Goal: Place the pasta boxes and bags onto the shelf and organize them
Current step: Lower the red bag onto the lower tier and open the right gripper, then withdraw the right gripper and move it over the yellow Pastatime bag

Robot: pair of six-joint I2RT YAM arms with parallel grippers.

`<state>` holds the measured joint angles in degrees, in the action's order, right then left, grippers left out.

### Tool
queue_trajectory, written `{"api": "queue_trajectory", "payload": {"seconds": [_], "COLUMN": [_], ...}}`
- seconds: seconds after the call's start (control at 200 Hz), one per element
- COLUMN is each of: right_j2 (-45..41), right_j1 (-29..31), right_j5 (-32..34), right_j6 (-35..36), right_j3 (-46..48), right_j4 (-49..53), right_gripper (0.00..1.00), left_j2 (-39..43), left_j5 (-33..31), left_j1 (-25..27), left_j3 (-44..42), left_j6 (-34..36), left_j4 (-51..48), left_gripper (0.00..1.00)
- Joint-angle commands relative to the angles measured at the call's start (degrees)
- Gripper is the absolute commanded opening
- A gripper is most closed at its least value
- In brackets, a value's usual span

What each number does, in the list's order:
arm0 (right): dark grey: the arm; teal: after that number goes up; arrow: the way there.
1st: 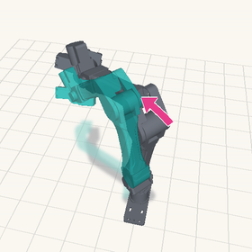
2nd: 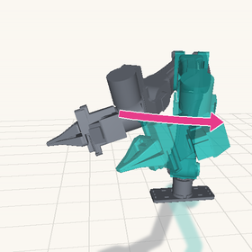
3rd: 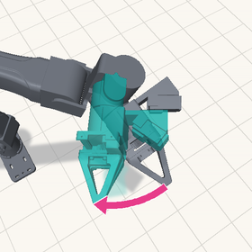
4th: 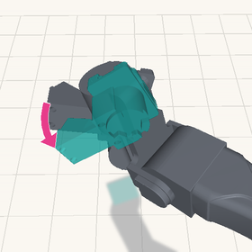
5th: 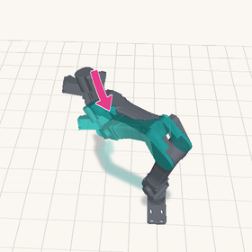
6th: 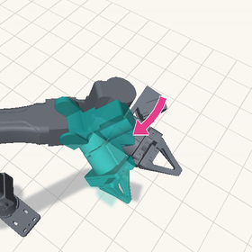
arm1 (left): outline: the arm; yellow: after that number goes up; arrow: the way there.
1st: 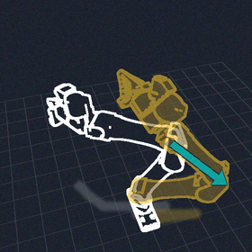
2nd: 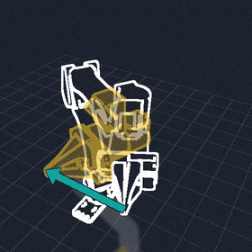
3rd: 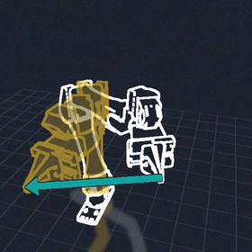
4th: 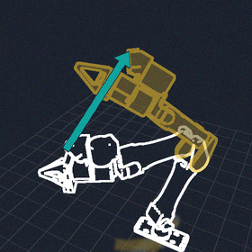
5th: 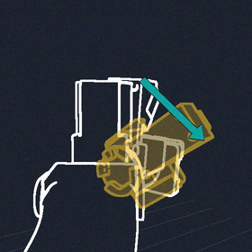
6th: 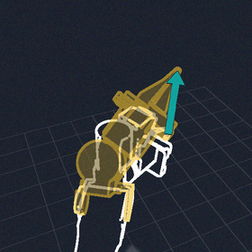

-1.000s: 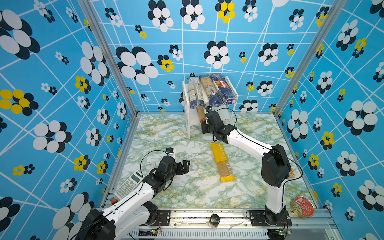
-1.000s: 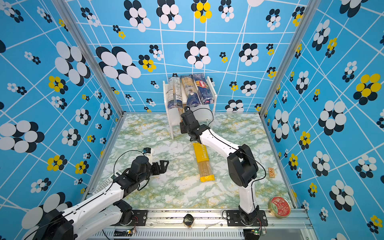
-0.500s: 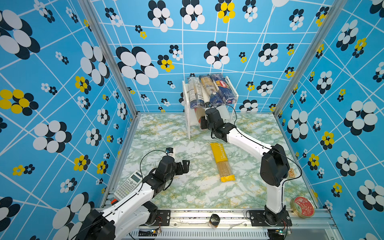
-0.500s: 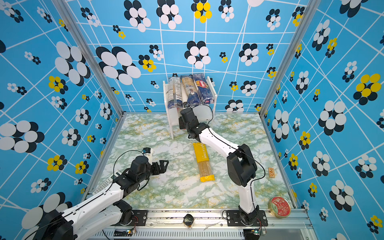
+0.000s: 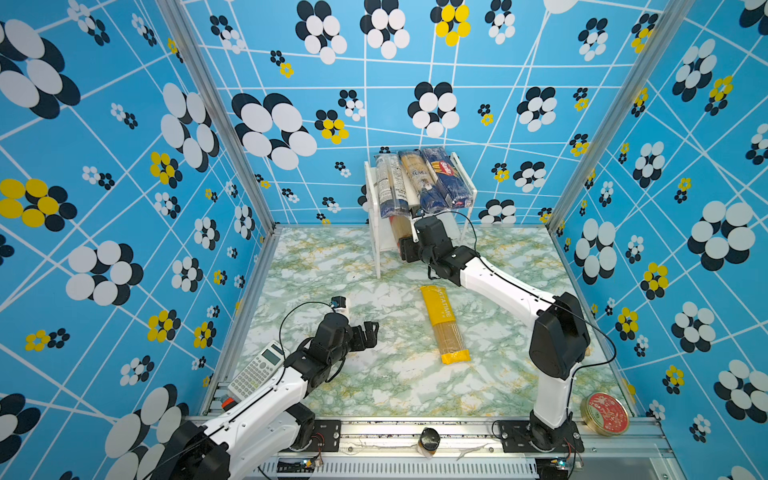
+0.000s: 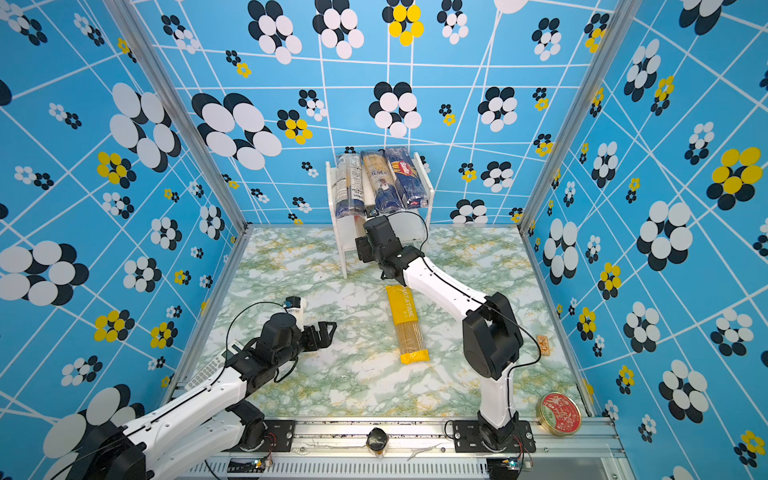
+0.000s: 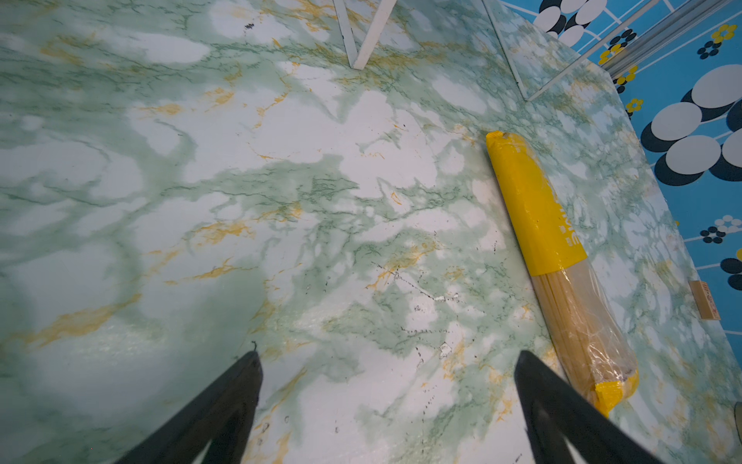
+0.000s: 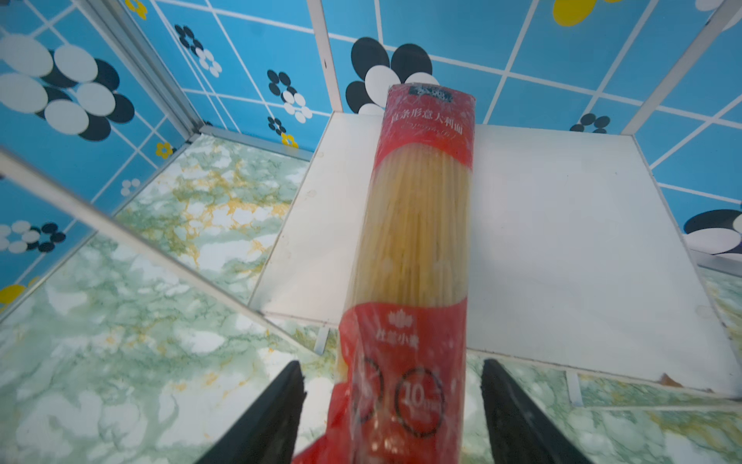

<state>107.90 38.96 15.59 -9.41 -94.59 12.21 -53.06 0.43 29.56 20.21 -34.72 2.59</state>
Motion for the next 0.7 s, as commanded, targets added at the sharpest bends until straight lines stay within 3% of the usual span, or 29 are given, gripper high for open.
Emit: {"api": "queue_trajectory", "payload": {"seconds": [0.0, 0.21, 0.36, 0.695], "right_j2": [-6.2, -13.7, -21.3, -26.6], "right_j1": [0.0, -0.1, 0.0, 0.0], "right_j5": [-2.6, -7.4, -8.5, -8.7], "right_j6": [3.7, 5.4, 4.2, -4.9], "right_j3": [4.8, 12.7, 22.4, 41.1], "right_j4": [5.0, 11.3, 11.7, 11.9], "right_gripper": [0.78, 0.89, 0.91, 0.99], "left_j2": [0.2, -1.7, -3.1, -6.4], "left_j5": [-0.3, 0.2, 0.6, 2.2], "left_j1": [-0.9, -1.2, -1.3, -1.5], "left_j3": [-0.4, 0.1, 0.3, 1.8], "left_j6": [1.1, 1.4, 1.5, 1.7], "left_j4": [-0.5, 0.2, 0.9, 2.8], "left_gripper": [0.99, 0.99, 0.99, 0.99]}}
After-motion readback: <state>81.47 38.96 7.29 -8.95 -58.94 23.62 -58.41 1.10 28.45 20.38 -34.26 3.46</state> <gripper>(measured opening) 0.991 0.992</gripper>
